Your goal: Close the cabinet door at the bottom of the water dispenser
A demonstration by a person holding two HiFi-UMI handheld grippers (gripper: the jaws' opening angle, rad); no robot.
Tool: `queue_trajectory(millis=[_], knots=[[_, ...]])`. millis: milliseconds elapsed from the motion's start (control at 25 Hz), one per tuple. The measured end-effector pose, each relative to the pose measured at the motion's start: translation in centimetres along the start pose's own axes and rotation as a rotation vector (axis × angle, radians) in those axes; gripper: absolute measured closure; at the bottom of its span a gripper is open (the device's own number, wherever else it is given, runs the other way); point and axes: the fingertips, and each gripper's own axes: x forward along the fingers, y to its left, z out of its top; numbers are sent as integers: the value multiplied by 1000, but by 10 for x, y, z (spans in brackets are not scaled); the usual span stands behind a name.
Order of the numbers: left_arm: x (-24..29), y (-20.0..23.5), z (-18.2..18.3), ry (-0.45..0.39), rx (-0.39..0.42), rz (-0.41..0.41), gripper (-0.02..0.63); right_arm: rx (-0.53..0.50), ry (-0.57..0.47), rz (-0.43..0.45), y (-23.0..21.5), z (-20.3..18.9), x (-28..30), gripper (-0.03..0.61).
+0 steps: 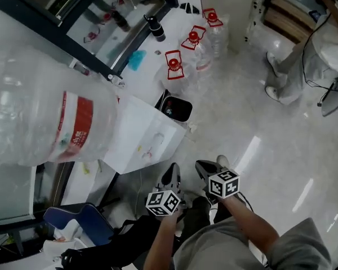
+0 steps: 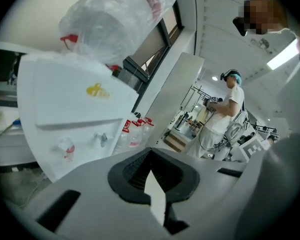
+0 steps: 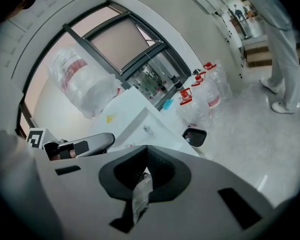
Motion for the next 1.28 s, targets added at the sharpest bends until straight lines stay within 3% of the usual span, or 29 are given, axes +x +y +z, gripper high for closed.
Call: queue_trajectory(millis=[400, 680, 880, 1280], knots=[[-84, -60, 84, -57, 190, -69, 607, -186, -101, 56, 115, 60, -74, 569], [-109, -81, 151, -181, 252, -140, 607, -351, -252, 141, 191, 116, -86, 569], [-126, -89, 184, -255, 306, -179, 607, -416, -332, 164, 221, 139, -83, 569], [-135, -72, 222, -335, 357, -207, 607, -502, -397, 184, 254, 163, -58, 569]])
